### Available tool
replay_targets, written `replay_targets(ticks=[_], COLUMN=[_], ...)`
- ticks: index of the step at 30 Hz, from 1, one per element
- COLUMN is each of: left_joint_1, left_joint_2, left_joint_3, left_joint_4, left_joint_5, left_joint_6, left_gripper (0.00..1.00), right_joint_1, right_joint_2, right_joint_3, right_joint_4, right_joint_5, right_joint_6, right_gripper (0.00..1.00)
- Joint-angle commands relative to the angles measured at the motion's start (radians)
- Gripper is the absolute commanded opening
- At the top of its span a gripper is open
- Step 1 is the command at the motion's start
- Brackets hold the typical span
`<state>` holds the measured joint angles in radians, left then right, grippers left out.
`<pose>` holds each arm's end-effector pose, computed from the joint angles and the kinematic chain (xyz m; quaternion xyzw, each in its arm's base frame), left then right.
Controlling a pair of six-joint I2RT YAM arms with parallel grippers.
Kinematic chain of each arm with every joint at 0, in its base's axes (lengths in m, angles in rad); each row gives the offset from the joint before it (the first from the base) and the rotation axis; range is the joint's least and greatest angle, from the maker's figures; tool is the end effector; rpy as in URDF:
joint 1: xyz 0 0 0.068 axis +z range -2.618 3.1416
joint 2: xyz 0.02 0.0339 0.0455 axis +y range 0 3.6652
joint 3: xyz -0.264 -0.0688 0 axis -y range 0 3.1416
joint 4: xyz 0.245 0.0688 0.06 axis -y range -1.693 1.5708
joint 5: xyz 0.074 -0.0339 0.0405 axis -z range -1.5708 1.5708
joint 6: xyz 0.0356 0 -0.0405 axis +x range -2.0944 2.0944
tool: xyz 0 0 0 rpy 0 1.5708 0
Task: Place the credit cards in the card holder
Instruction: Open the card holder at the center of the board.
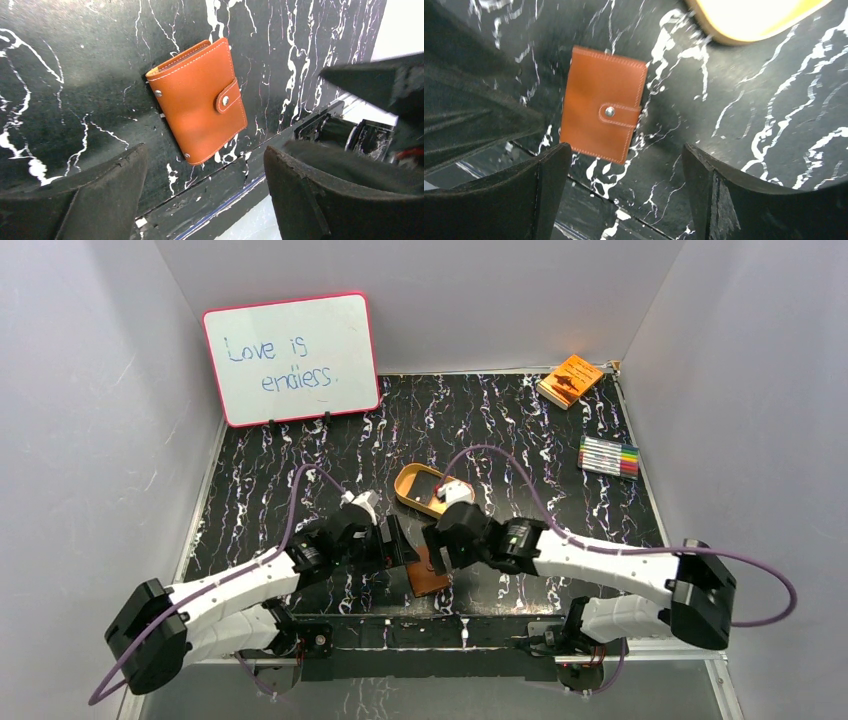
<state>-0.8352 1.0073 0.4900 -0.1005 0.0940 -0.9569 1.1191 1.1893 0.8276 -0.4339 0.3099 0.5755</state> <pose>0.1390 -0.1585 0.2043 -0.0325 0.8873 -0.3838 0.2536 0.1178 0.2180 0.2509 -0.1894 0.8968 0.1853 0.3543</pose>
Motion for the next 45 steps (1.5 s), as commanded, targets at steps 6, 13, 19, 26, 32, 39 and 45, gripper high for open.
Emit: replay_targets(ticks=[6,13,19,26,32,39,45], left_joint_1=[-0.022,-0.022,-0.022,-0.022,-0.022,-0.022,-0.022], left_joint_2=[0.093,0.186,0.22,0.264,0.323,0.369,0.364], left_joint_3=[-0.013,0.018,0.039,0.056,0.049,0.027,0.019], left_joint_4=[0.188,0.145,0.164,0.171,0.203,0.218,0.198], left_joint_5=[-0.008,-0.043,-0.036,-0.037,-0.018,-0.006,-0.016], left_joint_6=[-0.159,-0.249,-0.28,-0.299,-0.314,-0.327,-0.325], left_gripper=[0.73,0.43,0.28,0.18,0.1,0.05,0.03], right_joint_1=[0.122,0.139,0.15,0.151,0.151,0.152,0.151], right_joint_2=[0.129,0.183,0.229,0.289,0.322,0.348,0.386], right_joint_3=[0.02,0.018,0.038,0.067,0.09,0.108,0.125], right_joint_4=[0.059,0.087,0.094,0.076,0.061,0.044,0.012], right_joint_5=[0.068,0.1,0.097,0.121,0.142,0.157,0.19], right_joint_6=[0.1,0.161,0.158,0.167,0.17,0.167,0.154], right_gripper=[0.68,0.52,0.51,0.5,0.5,0.51,0.52])
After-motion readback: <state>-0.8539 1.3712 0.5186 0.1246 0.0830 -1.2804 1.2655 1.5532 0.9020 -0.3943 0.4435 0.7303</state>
